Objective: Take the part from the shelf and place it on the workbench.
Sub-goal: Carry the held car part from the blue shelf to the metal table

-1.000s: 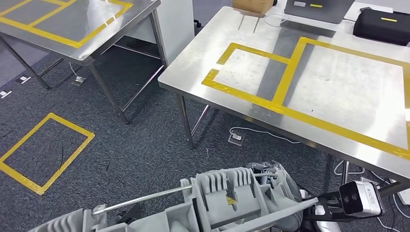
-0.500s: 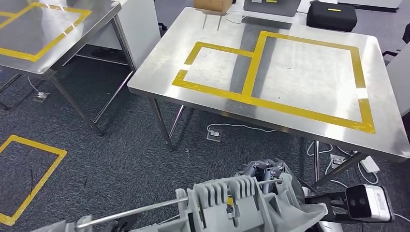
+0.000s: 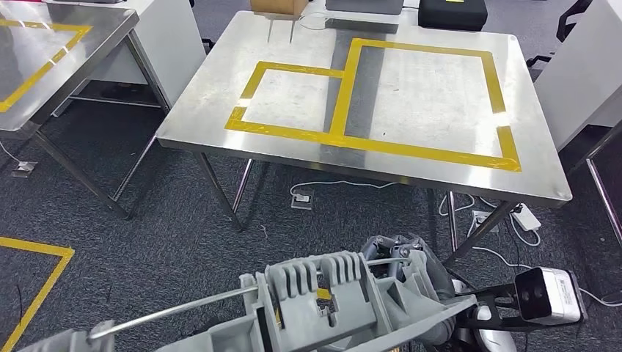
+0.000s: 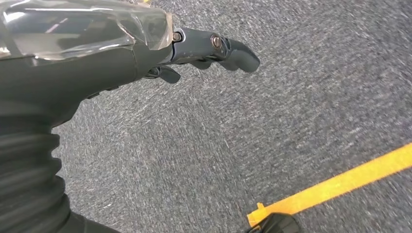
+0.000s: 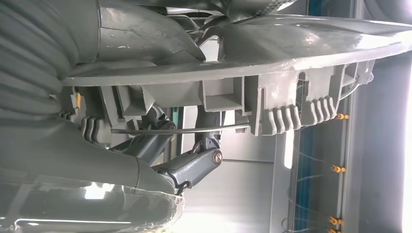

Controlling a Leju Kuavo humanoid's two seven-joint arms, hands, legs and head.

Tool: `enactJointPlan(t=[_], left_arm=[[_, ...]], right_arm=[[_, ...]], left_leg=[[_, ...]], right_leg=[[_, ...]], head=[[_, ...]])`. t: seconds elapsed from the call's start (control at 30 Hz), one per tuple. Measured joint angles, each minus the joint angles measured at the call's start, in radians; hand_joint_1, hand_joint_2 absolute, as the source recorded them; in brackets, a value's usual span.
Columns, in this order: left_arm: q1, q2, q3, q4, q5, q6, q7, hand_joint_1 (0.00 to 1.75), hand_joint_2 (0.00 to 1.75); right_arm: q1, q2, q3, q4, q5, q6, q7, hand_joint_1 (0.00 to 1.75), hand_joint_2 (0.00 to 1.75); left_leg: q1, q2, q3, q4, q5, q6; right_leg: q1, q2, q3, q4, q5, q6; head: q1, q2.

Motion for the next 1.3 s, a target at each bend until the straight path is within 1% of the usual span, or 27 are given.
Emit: enactJointPlan(t=[0.07, 0.13, 0.17, 0.2, 0.23, 0.27, 0.33, 0.37, 0.43, 0.5, 0.57, 0.63, 0.67, 0.7, 0.73, 0.77, 0.8, 0.83, 0.87, 0.9, 1.0, 1.07, 1.13, 1.17, 1.2, 1.23, 1.3], left_arm=[[0.001, 0.001, 0.000, 0.001, 0.005, 0.000, -0.002, 0.00, 1.75], [0.003, 0.002, 0.000, 0.004, 0.012, 0.001, -0.002, 0.00, 1.75], [0.004, 0.002, 0.000, 0.006, 0.016, 0.001, -0.001, 0.00, 1.75], [0.005, 0.001, 0.000, 0.007, 0.019, 0.002, -0.001, 0.00, 1.75], [0.005, 0.001, 0.000, 0.007, 0.021, 0.003, 0.000, 0.00, 1.75], [0.005, 0.001, 0.000, 0.007, 0.025, 0.005, 0.001, 0.00, 1.75], [0.004, 0.002, 0.000, 0.007, 0.030, 0.012, 0.002, 0.00, 1.75], [0.004, 0.002, 0.000, 0.007, 0.033, 0.016, 0.002, 0.00, 1.75], [0.005, 0.002, 0.001, 0.008, 0.039, 0.020, 0.002, 0.00, 1.75], [0.005, 0.000, 0.001, 0.008, 0.044, 0.022, 0.000, 0.00, 1.75], [0.005, -0.002, 0.002, 0.008, 0.047, 0.025, -0.003, 0.00, 1.75], [0.007, -0.005, 0.003, 0.008, 0.049, 0.026, -0.004, 0.00, 1.75], [0.008, -0.006, 0.004, 0.009, 0.050, 0.026, -0.004, 0.00, 1.75], [0.009, -0.007, 0.004, 0.009, 0.050, 0.026, -0.004, 0.00, 1.75], [0.010, -0.008, 0.004, 0.009, 0.051, 0.026, -0.005, 0.00, 1.75], [0.010, -0.009, 0.005, 0.009, 0.051, 0.026, -0.005, 0.00, 1.75], [0.010, -0.010, 0.005, 0.009, 0.051, 0.026, -0.005, 0.00, 1.75], [0.010, -0.011, 0.005, 0.009, 0.051, 0.026, -0.005, 0.00, 1.75], [0.011, -0.011, 0.005, 0.009, 0.051, 0.026, -0.005, 0.00, 1.75], [0.011, -0.012, 0.005, 0.009, 0.051, 0.026, -0.005, 0.00, 1.75], [0.012, -0.011, 0.006, 0.009, 0.053, 0.026, -0.007, 0.00, 1.75], [0.012, -0.011, 0.006, 0.008, 0.055, 0.026, -0.011, 0.00, 1.75], [0.015, -0.012, 0.006, 0.009, 0.056, 0.026, -0.012, 0.00, 1.75], [0.017, -0.012, 0.006, 0.010, 0.056, 0.027, -0.011, 0.00, 1.75], [0.019, -0.012, 0.006, 0.011, 0.056, 0.028, -0.010, 0.00, 1.75], [0.020, -0.012, 0.006, 0.012, 0.056, 0.031, -0.009, 0.00, 1.75], [0.021, -0.011, 0.006, 0.013, 0.056, 0.037, -0.009, 0.00, 1.75]], right_arm=[[-0.001, 0.006, 0.003, -0.002, -0.002, 0.001, 0.003, 1.75, 1.75], [-0.004, 0.007, 0.005, -0.001, -0.006, 0.005, 0.005, 1.75, 1.75], [-0.006, 0.006, 0.006, 0.001, -0.009, 0.009, 0.006, 1.75, 1.75], [-0.010, 0.004, 0.006, 0.003, -0.012, 0.013, 0.006, 1.75, 1.75], [-0.013, 0.001, 0.006, 0.006, -0.014, 0.018, 0.006, 1.75, 1.75], [-0.017, 0.000, 0.006, 0.007, -0.015, 0.021, 0.006, 1.75, 1.75], [-0.024, -0.002, 0.005, 0.010, -0.015, 0.025, 0.006, 1.75, 1.75], [-0.026, -0.003, 0.005, 0.010, -0.014, 0.025, 0.006, 1.75, 1.75], [-0.029, -0.004, 0.005, 0.011, -0.011, 0.025, 0.009, 1.75, 1.75], [-0.029, -0.006, 0.003, 0.011, -0.008, 0.025, 0.013, 1.75, 1.75], [-0.029, -0.008, -0.001, 0.010, -0.007, 0.025, 0.016, 1.75, 1.75], [-0.028, -0.011, -0.002, 0.010, -0.007, 0.025, 0.016, 1.75, 1.75], [-0.027, -0.013, -0.003, 0.011, -0.007, 0.025, 0.017, 1.75, 1.75], [-0.027, -0.014, -0.003, 0.011, -0.007, 0.025, 0.017, 1.75, 1.75], [-0.027, -0.015, -0.003, 0.011, -0.006, 0.025, 0.017, 1.75, 1.75], [-0.027, -0.016, -0.003, 0.011, -0.006, 0.025, 0.017, 1.75, 1.75], [-0.027, -0.016, -0.003, 0.011, -0.006, 0.025, 0.017, 1.75, 1.75], [-0.027, -0.017, -0.003, 0.011, -0.006, 0.025, 0.017, 1.75, 1.75], [-0.027, -0.017, -0.003, 0.011, -0.006, 0.025, 0.017, 1.75, 1.75], [-0.027, -0.017, -0.003, 0.011, -0.006, 0.025, 0.018, 1.75, 1.75], [-0.026, -0.016, -0.004, 0.009, -0.007, 0.024, 0.020, 1.75, 1.75], [-0.022, -0.012, -0.004, 0.007, -0.008, 0.021, 0.027, 1.75, 1.75], [-0.021, -0.010, -0.004, 0.007, -0.008, 0.020, 0.030, 1.75, 1.75], [-0.020, -0.010, -0.004, 0.008, -0.008, 0.021, 0.030, 1.75, 1.75], [-0.019, -0.010, -0.004, 0.009, -0.007, 0.023, 0.028, 1.75, 1.75], [-0.018, -0.011, -0.004, 0.010, -0.006, 0.023, 0.026, 1.75, 1.75], [-0.017, -0.010, -0.004, 0.010, -0.003, 0.024, 0.020, 1.75, 1.75]], left_leg=[[0.005, -0.027, -0.039, 0.089, -0.057, -0.010], [0.006, -0.040, -0.101, 0.227, -0.118, -0.014], [0.006, -0.042, -0.122, 0.269, -0.128, -0.013], [0.006, -0.042, -0.124, 0.274, -0.118, -0.011], [0.006, -0.044, -0.105, 0.235, -0.091, -0.007], [0.006, -0.046, -0.070, 0.166, -0.054, -0.002], [0.002, -0.056, -0.006, 0.038, -0.008, 0.009], [-0.001, -0.059, 0.009, 0.006, -0.001, 0.012], [-0.007, -0.059, 0.009, -0.006, -0.003, 0.017], [-0.005, -0.055, 0.013, -0.017, 0.005, 0.028], [-0.001, -0.051, 0.018, -0.028, 0.012, 0.039], [-0.003, -0.048, 0.018, -0.029, 0.012, 0.043], [-0.004, -0.047, 0.018, -0.028, 0.010, 0.043], [-0.004, -0.047, 0.019, -0.028, 0.009, 0.042], [-0.005, -0.046, 0.021, -0.028, 0.007, 0.041], [-0.005, -0.047, 0.025, -0.027, 0.004, 0.039], [-0.006, -0.047, 0.028, -0.027, 0.000, 0.035], [-0.008, -0.047, 0.031, -0.025, -0.004, 0.031], [-0.011, -0.047, 0.032, -0.024, -0.008, 0.025], [-0.013, -0.047, 0.032, -0.023, -0.012, 0.020], [-0.008, -0.045, 0.030, -0.014, -0.026, 0.004], [-0.003, -0.046, -0.006, 0.060, -0.058, -0.008], [0.001, -0.046, -0.088, 0.205, -0.106, -0.018], [0.002, -0.046, -0.130, 0.266, -0.116, -0.020], [0.002, -0.046, -0.157, 0.293, -0.107, -0.021], [0.002, -0.046, -0.164, 0.279, -0.075, -0.018], [-0.001, -0.048, -0.126, 0.148, 0.028, -0.004]], right_leg=[[-0.003, 0.003, 0.000, -0.002, 0.003, -0.010], [0.001, 0.007, -0.002, -0.002, 0.005, -0.016], [0.003, 0.010, -0.003, -0.001, 0.005, -0.017], [0.005, 0.013, -0.003, -0.001, 0.006, -0.018], [0.006, 0.017, -0.002, -0.001, 0.006, -0.018], [0.007, 0.020, -0.001, -0.001, 0.006, -0.018], [0.012, 0.024, -0.001, 0.000, 0.007, -0.015], [0.013, 0.025, -0.003, 0.000, 0.008, -0.012], [0.013, 0.026, -0.008, -0.002, 0.010, -0.003], [0.011, 0.023, -0.018, 0.011, 0.004, 0.004], [0.011, 0.018, -0.062, 0.094, -0.033, 0.000], [0.011, 0.016, -0.134, 0.235, -0.085, -0.004], [0.011, 0.016, -0.161, 0.285, -0.098, -0.001], [0.010, 0.016, -0.170, 0.297, -0.095, 0.005], [0.010, 0.015, -0.158, 0.268, -0.077, 0.013], [0.009, 0.012, -0.125, 0.200, -0.048, 0.020], [0.009, 0.006, -0.086, 0.119, -0.019, 0.024], [0.010, 0.002, -0.052, 0.053, 0.003, 0.022], [0.012, 0.000, -0.030, 0.011, 0.014, 0.017], [0.014, -0.001, -0.021, -0.005, 0.016, 0.009], [0.012, 0.006, -0.013, -0.008, 0.008, -0.013], [0.007, 0.009, 0.001, -0.011, -0.002, -0.030], [0.010, 0.011, 0.014, -0.011, -0.015, -0.041], [0.012, 0.013, 0.022, -0.011, -0.022, -0.043], [0.013, 0.016, 0.032, -0.010, -0.030, -0.043], [0.015, 0.019, 0.044, -0.011, -0.039, -0.042], [0.016, 0.023, 0.073, -0.012, -0.060, -0.039]], head=[[-0.001, 0.000], [-0.001, 0.000], [-0.001, 0.000], [-0.001, 0.000], [-0.001, 0.000], [-0.001, 0.000], [0.000, 0.000], [0.000, 0.000], [-0.001, 0.000], [0.000, 0.000], [0.002, 0.000], [0.002, 0.000], [0.002, 0.000], [0.002, 0.000], [0.002, 0.000], [0.002, 0.000], [0.002, 0.000], [0.002, 0.000], [0.002, 0.000], [0.001, 0.000], [0.000, 0.000], [-0.003, 0.000], [-0.005, 0.000], [-0.004, 0.000], [-0.004, 0.000], [-0.005, 0.000], [-0.005, 0.000]])
